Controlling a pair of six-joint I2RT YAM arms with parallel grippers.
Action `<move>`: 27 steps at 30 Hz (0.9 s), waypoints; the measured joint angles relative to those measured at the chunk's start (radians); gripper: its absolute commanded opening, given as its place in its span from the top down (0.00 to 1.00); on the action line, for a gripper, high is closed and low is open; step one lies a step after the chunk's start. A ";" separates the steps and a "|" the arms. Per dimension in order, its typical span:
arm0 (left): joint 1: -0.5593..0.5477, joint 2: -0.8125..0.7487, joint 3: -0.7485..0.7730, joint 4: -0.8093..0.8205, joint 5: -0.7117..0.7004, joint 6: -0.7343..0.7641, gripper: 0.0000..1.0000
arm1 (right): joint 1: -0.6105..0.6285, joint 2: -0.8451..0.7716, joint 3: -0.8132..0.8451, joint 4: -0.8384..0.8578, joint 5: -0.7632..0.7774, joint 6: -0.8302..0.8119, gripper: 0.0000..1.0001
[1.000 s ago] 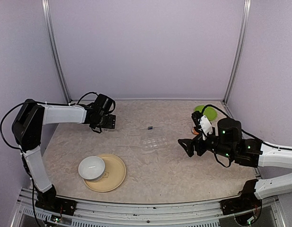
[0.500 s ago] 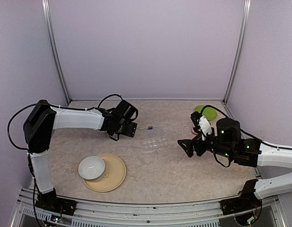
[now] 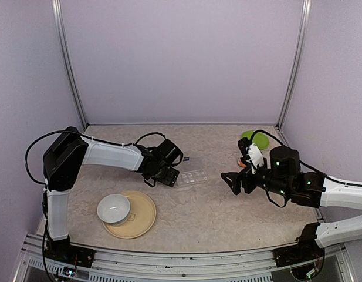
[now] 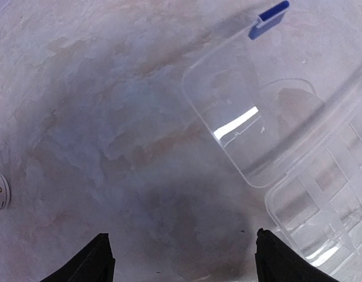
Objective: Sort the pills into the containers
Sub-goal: Adjust the pill container at the center of the board.
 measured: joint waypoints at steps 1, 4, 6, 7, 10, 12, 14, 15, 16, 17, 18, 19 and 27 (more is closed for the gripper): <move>-0.006 0.000 0.000 -0.001 0.007 0.000 0.20 | 0.000 0.000 0.000 0.000 0.000 0.000 0.00; -0.027 0.000 0.000 -0.003 0.027 0.002 0.20 | -0.003 0.000 0.000 0.000 0.001 0.001 0.00; -0.040 0.000 0.000 -0.004 0.040 0.002 0.20 | -0.005 0.000 0.000 -0.001 0.005 0.001 0.00; -0.046 0.000 0.000 -0.004 0.046 0.002 0.20 | -0.007 0.000 0.000 -0.003 0.007 0.001 0.00; -0.061 0.000 0.000 -0.004 0.066 0.002 0.20 | -0.018 0.000 0.000 -0.013 0.021 0.002 0.00; -0.071 0.000 0.000 -0.004 0.074 0.001 0.20 | -0.030 -0.002 0.000 -0.024 0.032 0.006 0.00; -0.080 0.001 0.000 -0.004 0.083 -0.001 0.20 | -0.046 -0.005 0.001 -0.035 0.044 0.013 0.00; -0.087 0.003 0.000 -0.004 0.087 -0.002 0.20 | -0.054 -0.006 0.001 -0.039 0.048 0.016 0.00; -0.093 0.007 0.002 -0.005 0.090 -0.003 0.20 | -0.065 -0.008 0.002 -0.043 0.052 0.020 0.00; -0.100 0.014 0.008 -0.007 0.092 -0.004 0.20 | -0.077 -0.010 0.003 -0.045 0.058 0.024 0.00; -0.108 0.023 0.017 -0.008 0.095 -0.005 0.20 | -0.090 -0.012 0.003 -0.048 0.061 0.028 0.00; -0.116 0.032 0.030 -0.007 0.097 -0.008 0.20 | -0.104 -0.014 0.004 -0.051 0.064 0.032 0.00; -0.164 0.086 0.107 -0.006 0.117 -0.022 0.20 | -0.241 -0.023 0.004 -0.066 0.063 0.075 0.00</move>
